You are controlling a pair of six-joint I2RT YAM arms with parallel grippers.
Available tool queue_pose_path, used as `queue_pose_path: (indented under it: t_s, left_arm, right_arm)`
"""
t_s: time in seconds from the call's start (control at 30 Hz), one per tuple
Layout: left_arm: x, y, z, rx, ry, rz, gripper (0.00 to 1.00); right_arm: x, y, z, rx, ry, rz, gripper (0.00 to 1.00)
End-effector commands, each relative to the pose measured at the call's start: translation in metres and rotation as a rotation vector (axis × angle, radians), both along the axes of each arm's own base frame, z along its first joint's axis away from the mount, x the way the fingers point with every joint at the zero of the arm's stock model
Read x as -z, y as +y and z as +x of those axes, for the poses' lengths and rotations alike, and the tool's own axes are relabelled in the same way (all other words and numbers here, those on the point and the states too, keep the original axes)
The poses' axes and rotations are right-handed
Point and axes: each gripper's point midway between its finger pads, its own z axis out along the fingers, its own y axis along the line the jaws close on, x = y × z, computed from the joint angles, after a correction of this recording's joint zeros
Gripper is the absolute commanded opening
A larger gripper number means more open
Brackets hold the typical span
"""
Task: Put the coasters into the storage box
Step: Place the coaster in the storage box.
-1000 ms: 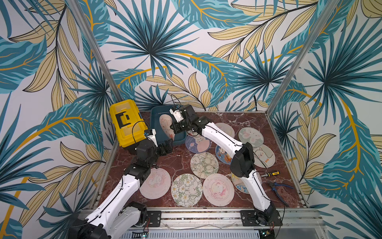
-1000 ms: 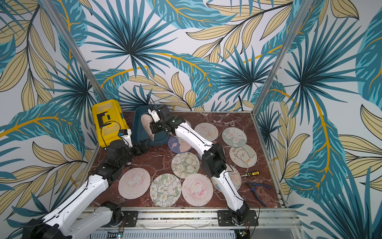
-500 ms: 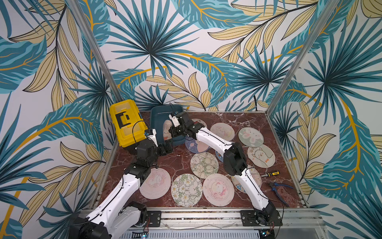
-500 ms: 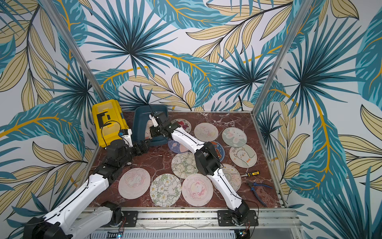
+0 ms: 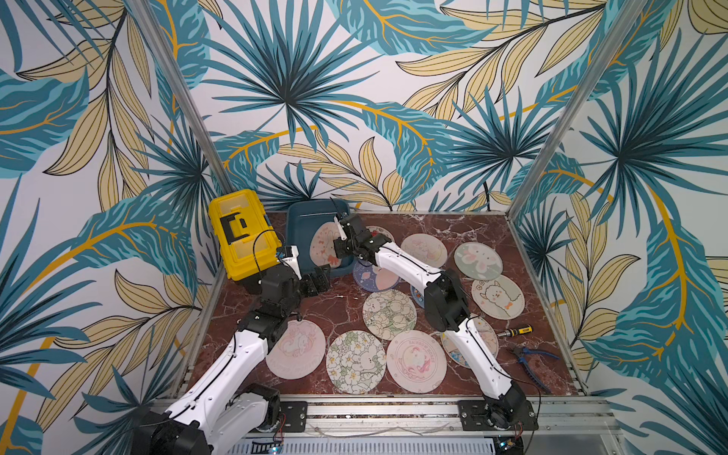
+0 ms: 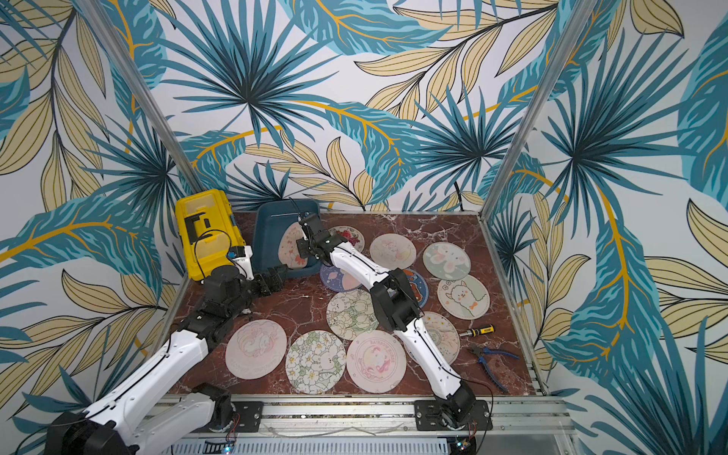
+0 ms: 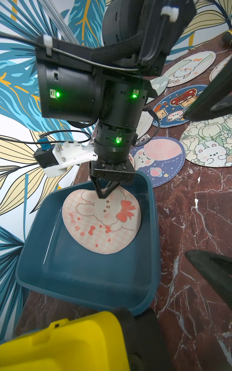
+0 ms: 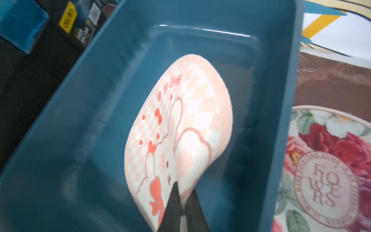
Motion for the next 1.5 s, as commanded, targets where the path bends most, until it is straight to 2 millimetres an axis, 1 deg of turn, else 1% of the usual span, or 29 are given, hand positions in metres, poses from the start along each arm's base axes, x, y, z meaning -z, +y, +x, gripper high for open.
queue_pose_path:
  t_s: [0.0,0.03,0.1,0.2,0.27,0.37,0.47,0.73,0.83,0.93,1.13,1.33,1.47]
  left_arm:
    - [0.004,0.001,0.002,-0.002,0.005,-0.009,1.00]
    - [0.004,0.001,0.002,-0.004,0.007,-0.009,0.99]
    - [0.006,0.000,0.003,-0.001,0.012,-0.013,1.00]
    - [0.008,0.000,0.003,-0.003,0.019,-0.014,0.99]
    - [0.009,0.000,0.003,-0.006,0.022,-0.015,0.99]
    - [0.010,0.001,0.003,-0.009,0.023,-0.014,0.99]
    - [0.011,0.003,0.003,-0.019,0.027,-0.013,0.99]
    - [0.026,0.010,0.001,-0.065,0.090,-0.004,1.00]
    - [0.037,0.018,-0.002,-0.117,0.142,0.002,1.00]
    - [0.045,0.026,-0.009,-0.161,0.197,0.012,1.00]
    - [0.060,0.032,-0.032,-0.176,0.321,0.031,1.00]
    - [0.079,0.040,-0.063,-0.217,0.509,0.048,0.99]
    - [0.097,0.036,-0.080,-0.225,0.613,0.039,1.00]
  right_arm:
    - [0.012,-0.003,0.003,0.006,-0.009,-0.043,0.15]
    - [0.011,-0.002,0.003,0.005,-0.010,-0.043,0.18]
    - [0.010,-0.002,0.003,0.004,-0.011,-0.040,0.28]
    - [0.005,-0.003,0.004,0.006,-0.019,-0.037,0.48]
    - [0.000,-0.002,0.003,0.004,-0.025,-0.032,0.58]
    - [-0.008,-0.004,0.004,0.008,-0.036,-0.029,0.67]
    - [-0.018,-0.006,0.003,0.012,-0.047,-0.031,0.73]
    - [-0.044,-0.015,-0.006,0.017,-0.066,-0.031,0.79]
    - [-0.052,-0.019,-0.013,0.007,-0.062,-0.027,0.81]
    - [-0.057,-0.023,-0.025,-0.017,-0.043,-0.028,0.81]
    - [-0.068,-0.035,-0.049,-0.052,-0.003,-0.044,0.86]
    - [-0.062,-0.047,-0.078,-0.109,0.062,-0.068,0.87]
    - [-0.064,-0.054,-0.097,-0.147,0.077,-0.059,0.87]
